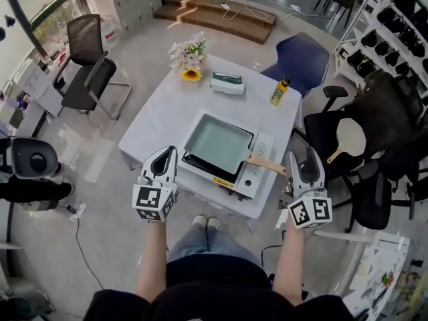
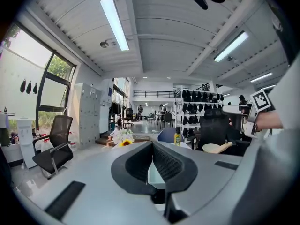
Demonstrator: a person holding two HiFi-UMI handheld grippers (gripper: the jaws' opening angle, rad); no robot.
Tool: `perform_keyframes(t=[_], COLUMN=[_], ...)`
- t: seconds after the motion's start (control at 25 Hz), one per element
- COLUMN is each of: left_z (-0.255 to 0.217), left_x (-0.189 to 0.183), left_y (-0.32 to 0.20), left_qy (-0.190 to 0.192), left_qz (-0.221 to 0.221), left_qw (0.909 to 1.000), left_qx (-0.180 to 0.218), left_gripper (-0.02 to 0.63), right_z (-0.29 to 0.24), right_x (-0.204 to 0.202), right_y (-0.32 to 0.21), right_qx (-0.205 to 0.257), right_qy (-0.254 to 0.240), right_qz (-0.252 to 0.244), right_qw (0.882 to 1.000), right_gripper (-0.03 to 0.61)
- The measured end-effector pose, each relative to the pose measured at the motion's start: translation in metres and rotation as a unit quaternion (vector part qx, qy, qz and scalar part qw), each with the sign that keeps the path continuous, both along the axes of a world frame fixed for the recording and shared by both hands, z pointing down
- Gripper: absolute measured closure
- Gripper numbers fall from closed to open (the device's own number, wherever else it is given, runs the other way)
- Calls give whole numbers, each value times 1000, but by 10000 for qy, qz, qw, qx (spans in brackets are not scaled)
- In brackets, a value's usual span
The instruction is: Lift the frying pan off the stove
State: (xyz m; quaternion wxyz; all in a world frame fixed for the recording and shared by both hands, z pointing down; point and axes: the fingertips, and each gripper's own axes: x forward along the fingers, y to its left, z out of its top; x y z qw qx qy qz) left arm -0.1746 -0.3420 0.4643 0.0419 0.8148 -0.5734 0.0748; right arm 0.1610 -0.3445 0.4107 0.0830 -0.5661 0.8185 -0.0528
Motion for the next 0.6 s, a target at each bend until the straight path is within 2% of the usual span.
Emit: perform_keyframes(t=[0.2,0.36,0.48,0.6], left_z=[1,3,6,11], left_x=[-1,-4,-2,1], left_y=[-10,-17,-19,-17], left_qy=[100,256,338,378], left_qz=[178,239,302,372], left_qw=[9998,9994,9990,9986], left_qx=[-16,-2,-6,-62], left_gripper=[594,594,594,594], right_z=[-27,-37,-26,-3], right_x=[-7,-28,-43,-55], right_y=[-25,-53,-67,-69], right_qx=[77,-223,-703,-1259], right_qy=[365,1192,1987,2804], right_qz=[-1,-524,-1156,-1802], right_qw=[9993,9912,9707,9344], right_gripper=[330,330,330,328])
